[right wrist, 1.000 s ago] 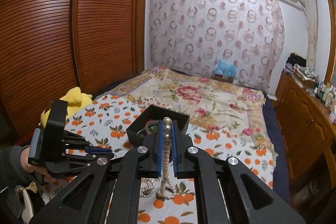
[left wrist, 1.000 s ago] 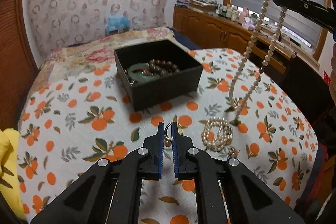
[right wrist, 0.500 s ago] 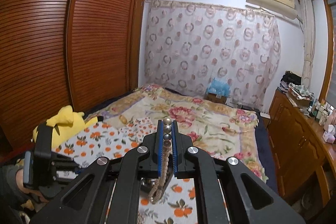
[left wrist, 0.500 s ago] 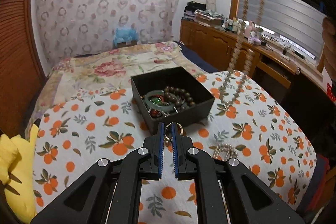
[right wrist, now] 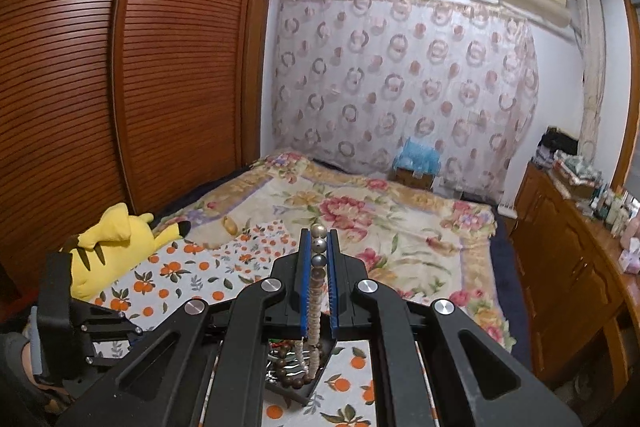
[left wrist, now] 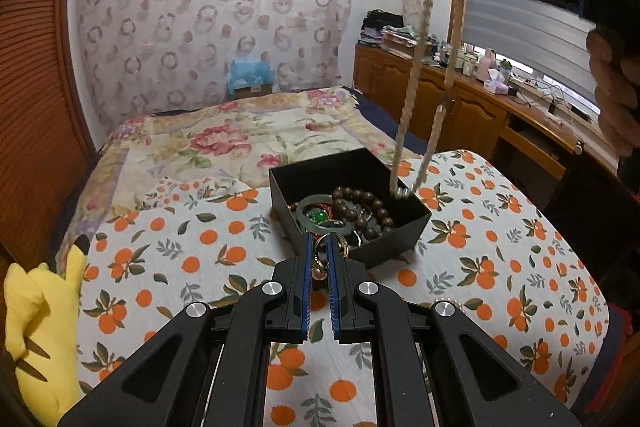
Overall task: Organize jewelry
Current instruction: 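Lower the gold ring into the box with the left tool while the right tool drops the pearls in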
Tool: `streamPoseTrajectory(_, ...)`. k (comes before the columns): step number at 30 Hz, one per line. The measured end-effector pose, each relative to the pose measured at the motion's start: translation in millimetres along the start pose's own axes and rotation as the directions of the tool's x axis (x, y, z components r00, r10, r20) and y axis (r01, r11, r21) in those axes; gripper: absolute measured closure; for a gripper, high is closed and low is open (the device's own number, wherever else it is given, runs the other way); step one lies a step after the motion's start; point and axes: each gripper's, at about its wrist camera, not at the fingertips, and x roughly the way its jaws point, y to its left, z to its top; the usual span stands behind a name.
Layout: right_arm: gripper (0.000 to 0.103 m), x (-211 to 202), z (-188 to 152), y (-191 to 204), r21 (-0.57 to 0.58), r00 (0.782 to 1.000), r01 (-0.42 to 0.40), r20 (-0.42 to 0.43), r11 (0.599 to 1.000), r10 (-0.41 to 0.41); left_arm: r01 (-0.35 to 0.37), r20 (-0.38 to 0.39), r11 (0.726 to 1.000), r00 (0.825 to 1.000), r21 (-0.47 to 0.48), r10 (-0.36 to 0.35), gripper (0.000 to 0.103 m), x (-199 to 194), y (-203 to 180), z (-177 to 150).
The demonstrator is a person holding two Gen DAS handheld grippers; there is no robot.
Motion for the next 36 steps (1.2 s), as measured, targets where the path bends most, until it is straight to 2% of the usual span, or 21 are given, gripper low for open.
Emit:
streamPoseTrajectory(8,0.095,35,-31,8,0.013,0.996,-0.023,-0.09,1.0,0.024,-0.015,0.007,1.0,1.0,0.015,0.014,0.097,4,-1,12)
streamPoseTrajectory(18,0.094,75,-75,8,0.082,0.977,-0.062,-0.198,0.995,0.077,-0.028,-0.005,0.999,1.0,0.024,0.028,0.097,15,-2,21)
streamPoseTrajectory(26,0.094,83,-94,13,0.099,0.965,-0.109,-0.227,0.989,0.129,-0.049,-0.021,0.998,0.999,0.033,0.049,0.097,28,0,26)
streamPoseTrajectory(36,0.093,76,-103,-2,0.115,0.967,-0.085,-0.229,0.99,0.109,-0.062,-0.048,0.997,0.997,0.038,0.064,0.097,49,-1,32)
